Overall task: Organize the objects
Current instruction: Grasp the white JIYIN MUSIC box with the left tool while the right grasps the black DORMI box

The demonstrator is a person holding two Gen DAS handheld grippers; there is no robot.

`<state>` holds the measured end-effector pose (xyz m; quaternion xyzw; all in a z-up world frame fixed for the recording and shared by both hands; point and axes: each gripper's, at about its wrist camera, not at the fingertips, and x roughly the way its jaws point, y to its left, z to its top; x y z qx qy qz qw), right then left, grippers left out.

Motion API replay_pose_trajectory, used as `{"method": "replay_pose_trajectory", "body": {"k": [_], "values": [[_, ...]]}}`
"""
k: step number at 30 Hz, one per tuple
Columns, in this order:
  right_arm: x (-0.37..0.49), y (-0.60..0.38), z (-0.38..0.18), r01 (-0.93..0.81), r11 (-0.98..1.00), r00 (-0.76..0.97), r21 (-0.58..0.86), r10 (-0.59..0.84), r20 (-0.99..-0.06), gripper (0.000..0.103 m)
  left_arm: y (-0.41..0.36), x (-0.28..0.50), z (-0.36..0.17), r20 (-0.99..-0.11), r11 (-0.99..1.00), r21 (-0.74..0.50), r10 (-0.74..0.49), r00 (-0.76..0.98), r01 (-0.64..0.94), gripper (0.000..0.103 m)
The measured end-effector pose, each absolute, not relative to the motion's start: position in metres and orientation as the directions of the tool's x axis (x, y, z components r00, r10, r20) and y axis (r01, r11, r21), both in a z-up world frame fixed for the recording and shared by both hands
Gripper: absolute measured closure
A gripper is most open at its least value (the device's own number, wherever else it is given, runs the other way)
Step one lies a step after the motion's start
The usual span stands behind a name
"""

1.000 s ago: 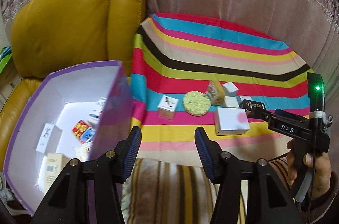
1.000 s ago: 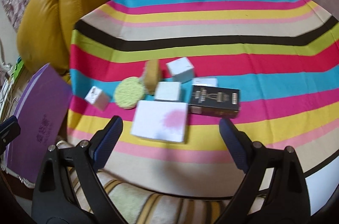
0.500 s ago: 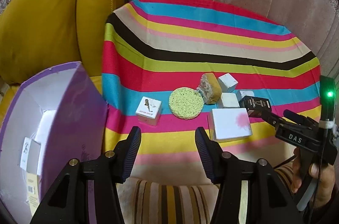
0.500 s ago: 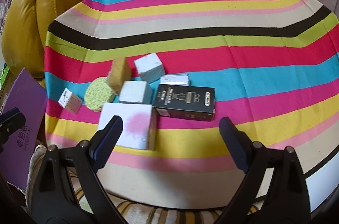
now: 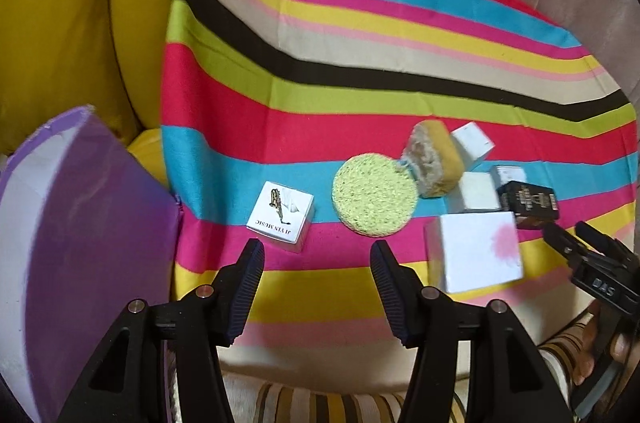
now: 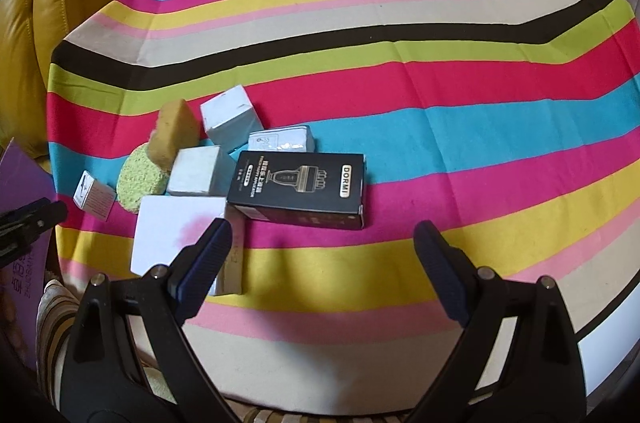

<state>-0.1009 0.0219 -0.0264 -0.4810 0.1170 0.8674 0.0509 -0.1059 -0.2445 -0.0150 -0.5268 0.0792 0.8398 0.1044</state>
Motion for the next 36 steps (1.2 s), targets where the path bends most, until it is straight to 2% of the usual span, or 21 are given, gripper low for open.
{"method": "replay_pose_trajectory", "body": {"k": [13, 22, 26, 36], "values": [[-0.121, 0.006, -0.031, -0.186, -0.973, -0.536, 0.135, -0.015, -0.844, 0.009, -0.243, -0.144, -0.048, -0.912, -0.968, 0.092, 0.012, -0.410, -0.232, 0.044], [-0.135, 0.003, -0.037, -0.213, -0.970, -0.508, 0.116, 0.009, -0.861, 0.009, -0.244, -0.141, -0.047, -0.898, -0.966, 0.091, 0.025, -0.439, -0.242, 0.043], [-0.138, 0.001, -0.037, -0.207, -0.972, -0.513, 0.108, 0.013, -0.859, 0.009, -0.258, -0.140, -0.044, -0.900, -0.979, 0.022, 0.069, -0.431, -0.203, 0.043], [-0.147, 0.004, -0.045, -0.225, -0.966, -0.507, 0.128, 0.004, -0.862, 0.009, -0.252, -0.151, -0.059, -0.917, -0.978, 0.017, 0.067, -0.393, -0.207, 0.043]]}}
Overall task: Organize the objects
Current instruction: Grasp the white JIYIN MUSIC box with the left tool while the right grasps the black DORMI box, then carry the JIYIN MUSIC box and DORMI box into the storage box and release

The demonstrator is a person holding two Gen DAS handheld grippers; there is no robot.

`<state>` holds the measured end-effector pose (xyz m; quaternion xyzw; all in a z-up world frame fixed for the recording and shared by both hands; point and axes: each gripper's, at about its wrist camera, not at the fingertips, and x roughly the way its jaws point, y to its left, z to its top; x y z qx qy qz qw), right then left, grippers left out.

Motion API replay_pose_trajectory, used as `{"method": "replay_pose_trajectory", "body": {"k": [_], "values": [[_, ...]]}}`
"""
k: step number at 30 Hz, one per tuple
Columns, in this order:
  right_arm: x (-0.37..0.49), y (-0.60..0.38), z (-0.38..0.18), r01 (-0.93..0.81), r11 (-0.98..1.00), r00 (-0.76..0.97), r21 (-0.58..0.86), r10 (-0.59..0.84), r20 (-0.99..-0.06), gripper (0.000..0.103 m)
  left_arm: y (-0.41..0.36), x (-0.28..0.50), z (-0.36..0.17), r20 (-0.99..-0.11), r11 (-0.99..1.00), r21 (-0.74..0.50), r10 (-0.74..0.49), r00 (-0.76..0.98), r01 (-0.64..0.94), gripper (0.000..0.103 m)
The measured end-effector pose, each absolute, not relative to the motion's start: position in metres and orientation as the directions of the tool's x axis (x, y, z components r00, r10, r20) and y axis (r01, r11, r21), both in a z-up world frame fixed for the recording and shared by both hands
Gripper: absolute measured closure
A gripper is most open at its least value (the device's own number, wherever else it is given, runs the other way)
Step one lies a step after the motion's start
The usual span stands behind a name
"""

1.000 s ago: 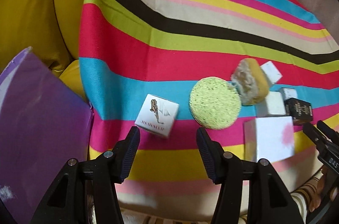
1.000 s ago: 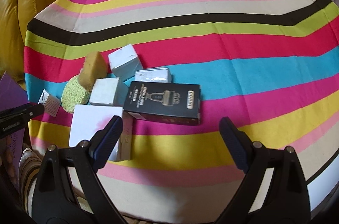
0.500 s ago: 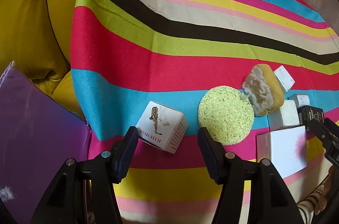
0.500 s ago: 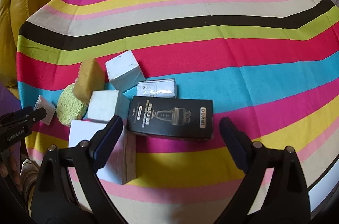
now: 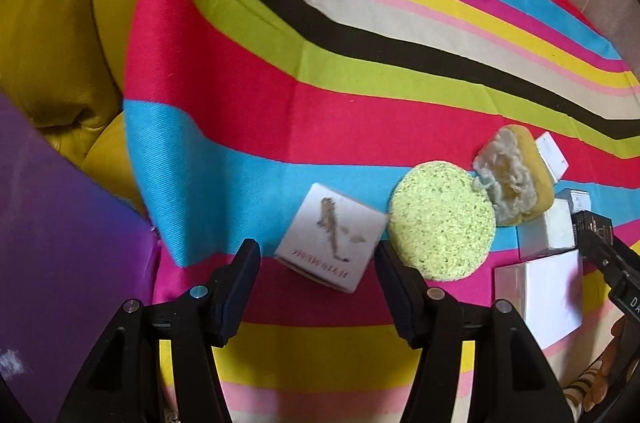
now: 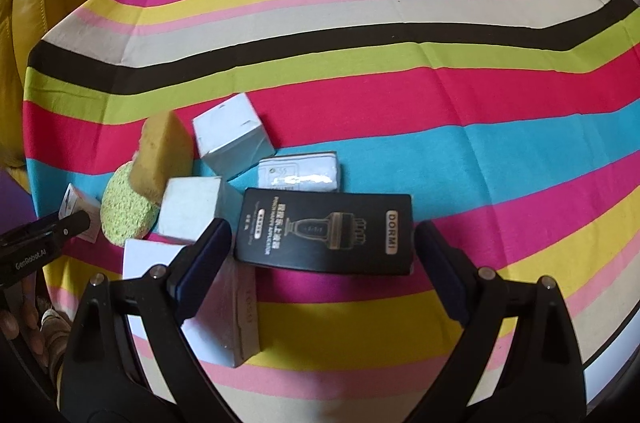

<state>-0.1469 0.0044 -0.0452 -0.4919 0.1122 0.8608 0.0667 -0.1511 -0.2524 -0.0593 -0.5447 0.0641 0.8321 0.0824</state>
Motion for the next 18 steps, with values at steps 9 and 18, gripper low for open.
{"method": "replay_pose_trajectory", "body": {"k": [9, 18], "values": [[-0.149, 0.011, -0.049, -0.253, -0.959, -0.506, 0.131, 0.015, -0.862, 0.015, -0.247, -0.146, -0.055, -0.911, -0.969, 0.009, 0.094, -0.401, -0.247, 0.054], [-0.137, 0.012, -0.042, -0.252, -0.959, -0.542, 0.128, 0.030, -0.840, 0.016, -0.252, -0.133, -0.044, -0.899, -0.972, 0.000, 0.103, -0.426, -0.235, 0.055]]}}
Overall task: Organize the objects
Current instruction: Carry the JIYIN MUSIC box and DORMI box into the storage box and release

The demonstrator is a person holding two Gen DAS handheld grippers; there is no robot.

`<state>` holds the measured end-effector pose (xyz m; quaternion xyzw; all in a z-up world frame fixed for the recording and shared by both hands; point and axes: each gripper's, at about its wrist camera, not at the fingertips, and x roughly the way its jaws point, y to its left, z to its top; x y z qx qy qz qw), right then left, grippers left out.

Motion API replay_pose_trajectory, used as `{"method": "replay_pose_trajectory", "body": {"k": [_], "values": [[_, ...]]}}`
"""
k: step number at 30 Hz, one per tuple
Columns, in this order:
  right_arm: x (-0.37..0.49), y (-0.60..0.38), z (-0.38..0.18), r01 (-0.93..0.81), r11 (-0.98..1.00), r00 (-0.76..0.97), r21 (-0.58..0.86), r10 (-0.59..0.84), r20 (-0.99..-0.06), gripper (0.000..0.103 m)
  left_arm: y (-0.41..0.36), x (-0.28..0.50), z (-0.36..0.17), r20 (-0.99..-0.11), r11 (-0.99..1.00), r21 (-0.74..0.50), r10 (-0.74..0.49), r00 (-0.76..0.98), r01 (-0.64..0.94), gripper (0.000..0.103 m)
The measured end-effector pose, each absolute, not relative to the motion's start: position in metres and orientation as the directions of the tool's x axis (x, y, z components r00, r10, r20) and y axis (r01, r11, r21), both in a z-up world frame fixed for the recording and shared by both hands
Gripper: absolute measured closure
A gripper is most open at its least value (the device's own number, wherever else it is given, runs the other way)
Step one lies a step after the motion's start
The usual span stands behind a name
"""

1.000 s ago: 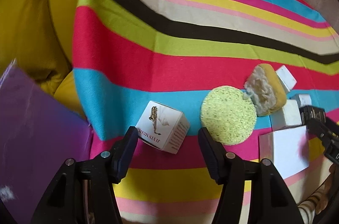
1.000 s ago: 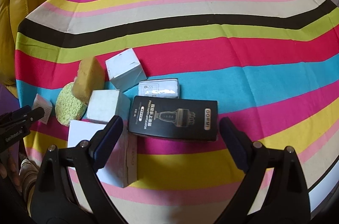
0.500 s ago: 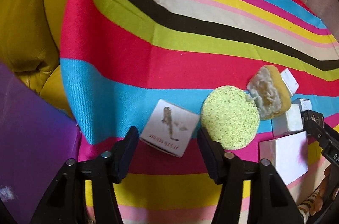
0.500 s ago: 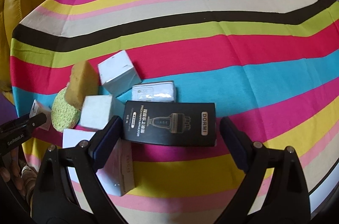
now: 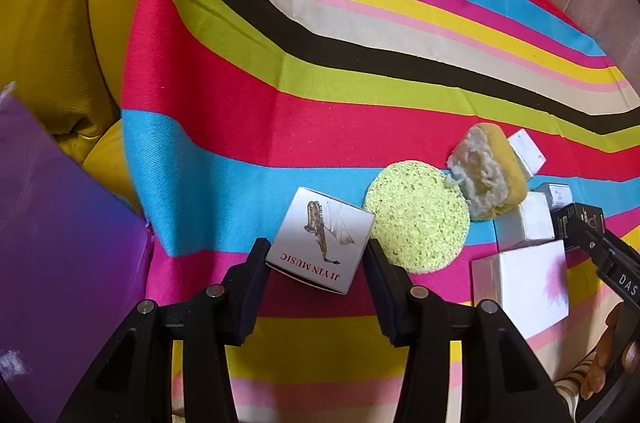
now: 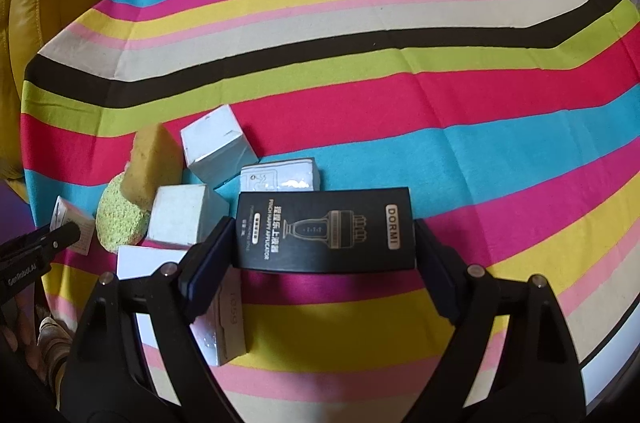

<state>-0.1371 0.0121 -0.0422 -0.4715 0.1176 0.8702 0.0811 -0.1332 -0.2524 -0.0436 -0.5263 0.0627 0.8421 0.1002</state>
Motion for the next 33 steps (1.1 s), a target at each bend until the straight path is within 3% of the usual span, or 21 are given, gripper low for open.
{"method": "replay_pose_trajectory", "body": {"k": [10, 33], "values": [[-0.122, 0.002, -0.029, -0.218, -0.970, -0.574, 0.105, 0.040, -0.818, 0.016, -0.245, -0.112, -0.027, -0.879, -0.969, 0.004, 0.114, -0.464, -0.246, 0.055], [-0.062, -0.073, 0.040, -0.016, -0.990, -0.670, 0.140, -0.093, -0.737, 0.016, -0.275, -0.025, 0.054, -0.798, -0.970, -0.055, 0.186, -0.573, -0.238, 0.055]]}}
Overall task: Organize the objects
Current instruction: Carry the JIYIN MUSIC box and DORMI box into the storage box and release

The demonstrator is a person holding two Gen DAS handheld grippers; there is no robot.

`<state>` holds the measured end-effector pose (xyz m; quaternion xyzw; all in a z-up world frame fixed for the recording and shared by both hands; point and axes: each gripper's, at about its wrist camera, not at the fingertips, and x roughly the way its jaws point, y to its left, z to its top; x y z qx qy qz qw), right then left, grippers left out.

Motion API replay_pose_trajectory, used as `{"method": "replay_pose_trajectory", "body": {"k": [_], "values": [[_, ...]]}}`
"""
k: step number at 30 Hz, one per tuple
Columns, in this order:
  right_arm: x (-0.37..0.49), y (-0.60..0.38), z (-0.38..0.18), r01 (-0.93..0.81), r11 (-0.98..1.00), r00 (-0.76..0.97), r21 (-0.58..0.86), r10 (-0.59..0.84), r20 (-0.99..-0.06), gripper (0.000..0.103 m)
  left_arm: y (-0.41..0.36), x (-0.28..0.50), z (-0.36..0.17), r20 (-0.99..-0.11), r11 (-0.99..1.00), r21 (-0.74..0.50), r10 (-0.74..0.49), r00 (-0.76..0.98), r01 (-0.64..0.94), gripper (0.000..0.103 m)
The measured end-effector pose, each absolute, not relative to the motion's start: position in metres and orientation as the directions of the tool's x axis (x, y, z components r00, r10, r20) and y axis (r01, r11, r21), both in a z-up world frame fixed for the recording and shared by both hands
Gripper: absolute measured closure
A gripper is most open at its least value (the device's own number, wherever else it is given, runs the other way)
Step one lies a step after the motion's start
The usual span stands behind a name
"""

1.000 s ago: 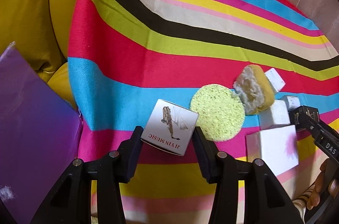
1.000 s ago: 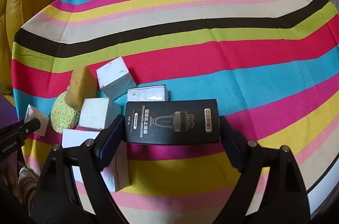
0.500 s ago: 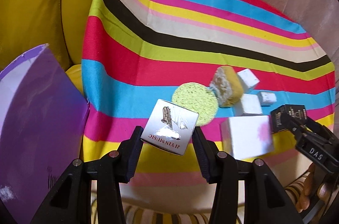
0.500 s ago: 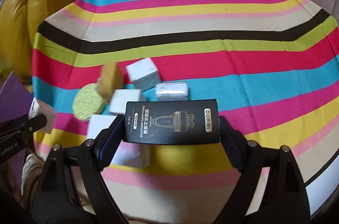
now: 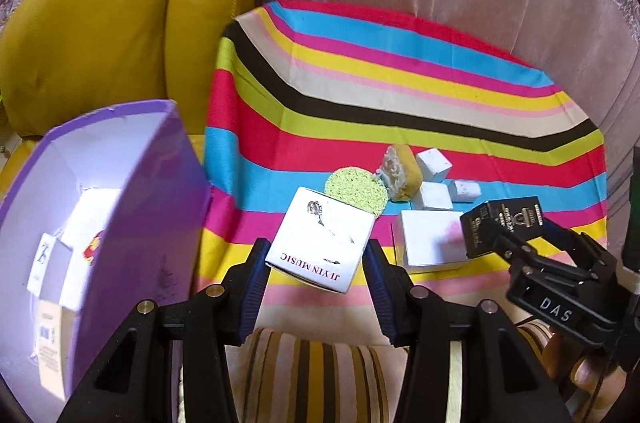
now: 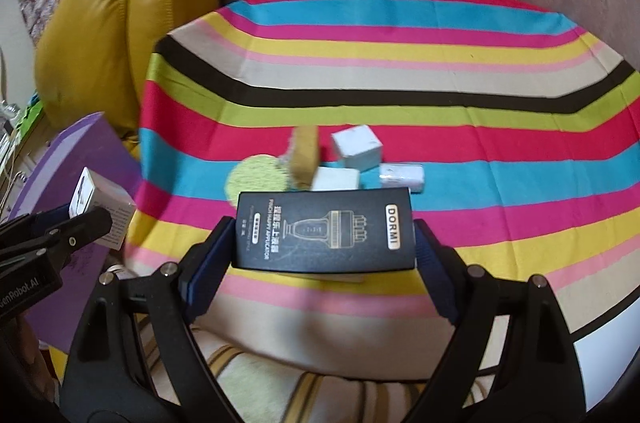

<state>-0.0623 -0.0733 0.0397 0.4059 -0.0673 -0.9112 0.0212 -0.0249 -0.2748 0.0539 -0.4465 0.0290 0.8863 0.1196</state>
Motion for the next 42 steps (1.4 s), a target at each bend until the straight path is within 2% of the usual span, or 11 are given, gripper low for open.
{"method": "replay_pose_trajectory", "body": {"k": [20, 42], "values": [[-0.023, -0.167, 0.108, 0.186, -0.976, -0.714, 0.114, -0.214, -0.667, 0.016, -0.366, 0.038, 0.119, -0.683, -0.986, -0.097, 0.165, -0.711, -0.136, 0.055], [-0.035, -0.297, 0.135, 0.412, -0.911, -0.682, 0.034, -0.333, -0.651, 0.016, -0.484, 0.044, 0.120, -0.647, -0.987, -0.142, 0.037, -0.761, 0.074, 0.055]]}}
